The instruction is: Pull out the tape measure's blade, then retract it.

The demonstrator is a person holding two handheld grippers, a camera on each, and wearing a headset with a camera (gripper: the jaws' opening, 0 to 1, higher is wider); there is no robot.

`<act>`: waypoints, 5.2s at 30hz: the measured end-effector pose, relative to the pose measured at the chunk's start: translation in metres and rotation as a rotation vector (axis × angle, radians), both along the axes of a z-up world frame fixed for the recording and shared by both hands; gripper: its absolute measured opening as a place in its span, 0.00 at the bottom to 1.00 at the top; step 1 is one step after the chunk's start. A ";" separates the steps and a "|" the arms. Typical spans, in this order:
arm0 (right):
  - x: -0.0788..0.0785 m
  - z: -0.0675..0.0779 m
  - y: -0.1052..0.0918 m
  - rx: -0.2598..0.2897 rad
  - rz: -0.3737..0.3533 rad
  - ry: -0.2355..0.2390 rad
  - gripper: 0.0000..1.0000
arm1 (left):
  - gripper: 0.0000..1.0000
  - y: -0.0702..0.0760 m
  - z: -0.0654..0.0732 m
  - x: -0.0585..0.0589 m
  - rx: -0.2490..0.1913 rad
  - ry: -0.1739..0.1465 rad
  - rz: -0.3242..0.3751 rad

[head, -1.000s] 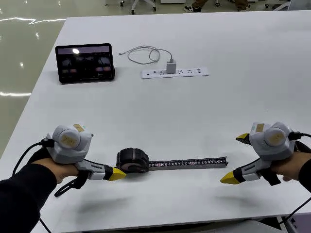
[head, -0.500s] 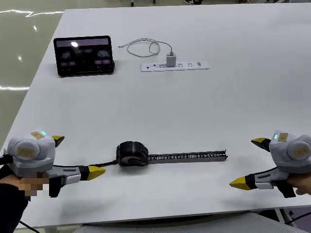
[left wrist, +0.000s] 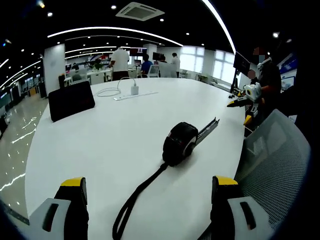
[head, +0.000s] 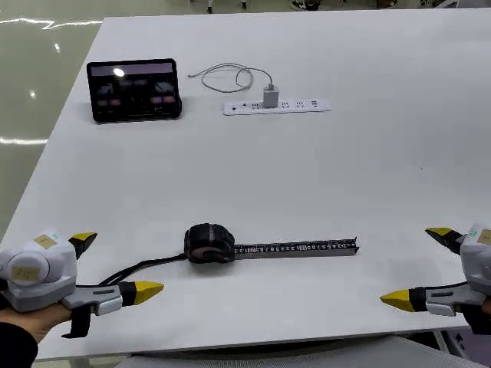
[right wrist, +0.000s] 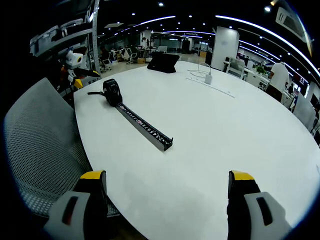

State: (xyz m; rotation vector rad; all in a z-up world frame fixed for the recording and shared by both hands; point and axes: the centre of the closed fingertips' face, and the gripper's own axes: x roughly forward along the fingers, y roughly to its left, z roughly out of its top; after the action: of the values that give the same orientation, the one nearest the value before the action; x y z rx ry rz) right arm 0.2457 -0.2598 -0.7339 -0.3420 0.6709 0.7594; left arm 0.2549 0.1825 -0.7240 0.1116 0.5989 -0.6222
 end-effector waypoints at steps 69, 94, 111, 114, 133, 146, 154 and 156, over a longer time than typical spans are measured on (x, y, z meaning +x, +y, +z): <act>-0.004 0.018 0.003 -0.137 0.213 -0.045 1.00 | 1.00 -0.132 0.016 0.019 -0.008 0.077 0.008; 0.027 0.016 0.041 -0.131 0.303 -0.017 1.00 | 1.00 -0.112 -0.006 0.064 -0.030 -0.068 0.442; 0.061 -0.008 0.061 -0.238 0.483 0.021 0.93 | 1.00 -0.112 -0.016 0.063 -0.030 -0.067 0.436; 0.064 -0.020 0.059 -0.262 0.512 0.052 0.92 | 1.00 -0.112 -0.021 0.062 -0.048 -0.037 0.445; 0.061 -0.045 0.067 -0.320 0.713 0.180 0.44 | 1.00 -0.117 -0.016 0.067 -0.016 -0.080 0.400; 0.060 -0.057 0.064 -0.387 0.765 0.204 0.27 | 1.00 -0.117 -0.014 0.068 -0.022 -0.088 0.403; 0.060 -0.061 0.061 -0.397 0.753 0.204 0.20 | 1.00 -0.121 -0.015 0.068 -0.028 -0.095 0.388; 0.059 -0.061 0.061 -0.399 0.757 0.199 0.19 | 1.00 -0.120 -0.016 0.068 -0.025 -0.093 0.391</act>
State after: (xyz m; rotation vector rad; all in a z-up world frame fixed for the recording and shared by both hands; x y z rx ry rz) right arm 0.3046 -0.1991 -0.7945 -0.9241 0.8930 1.3923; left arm 0.3234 0.0620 -0.7396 -0.0013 0.5048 -0.2441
